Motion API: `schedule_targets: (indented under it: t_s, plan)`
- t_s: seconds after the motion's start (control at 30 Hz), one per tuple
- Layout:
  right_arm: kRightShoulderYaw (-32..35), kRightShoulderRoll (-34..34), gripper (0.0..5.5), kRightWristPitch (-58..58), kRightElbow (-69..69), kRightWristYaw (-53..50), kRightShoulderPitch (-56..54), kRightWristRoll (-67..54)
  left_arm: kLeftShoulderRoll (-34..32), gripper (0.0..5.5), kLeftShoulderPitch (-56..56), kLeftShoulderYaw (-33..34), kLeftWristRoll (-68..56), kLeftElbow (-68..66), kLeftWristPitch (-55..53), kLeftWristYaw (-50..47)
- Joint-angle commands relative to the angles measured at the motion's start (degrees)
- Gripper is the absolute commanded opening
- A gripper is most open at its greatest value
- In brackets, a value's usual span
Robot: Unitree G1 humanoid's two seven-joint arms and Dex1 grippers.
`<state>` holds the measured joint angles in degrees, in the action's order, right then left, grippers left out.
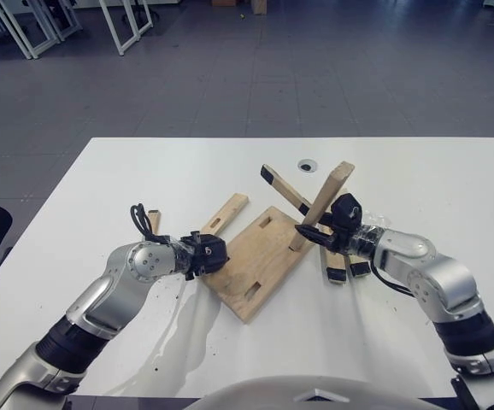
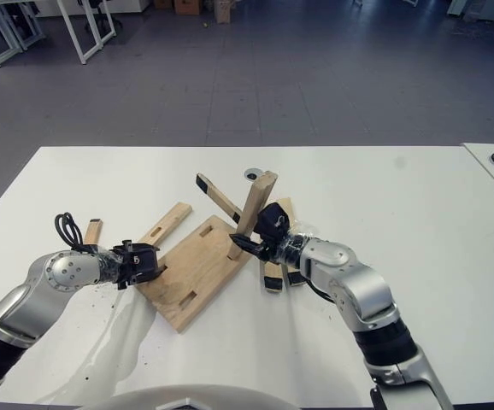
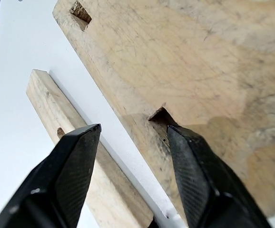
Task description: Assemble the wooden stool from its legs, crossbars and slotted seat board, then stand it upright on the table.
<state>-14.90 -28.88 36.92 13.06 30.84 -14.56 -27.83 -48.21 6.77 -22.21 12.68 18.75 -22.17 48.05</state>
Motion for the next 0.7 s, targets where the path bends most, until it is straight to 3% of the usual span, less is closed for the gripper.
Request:
schedule_targets:
  t_s: [0.03, 0.3, 0.6, 0.7]
  plan:
    - [-2.99, -2.35, 2.03, 5.49, -12.56, 0.52, 3.15, 5.48, 2.13, 2.59, -2.82, -3.86, 0.14, -2.51, -0.35, 2.04]
    - [4.79, -1.97, 2.03, 7.9, -11.36, 8.24, -2.48, -2.56, 2.63, 2.59, -3.36, -3.13, 0.2, -3.67, 0.28, 1.84]
    - [7.45, -1.02, 2.03, 8.73, -10.97, 11.12, -4.46, -3.9, 3.5, 2.59, -2.84, -3.02, 0.7, -4.94, 1.2, 1.77]
    - [8.69, -0.83, 2.69, 9.73, -8.38, 10.56, -4.18, -4.44, 3.9, 2.59, -2.77, -3.01, 0.79, -5.2, 1.1, 1.57]
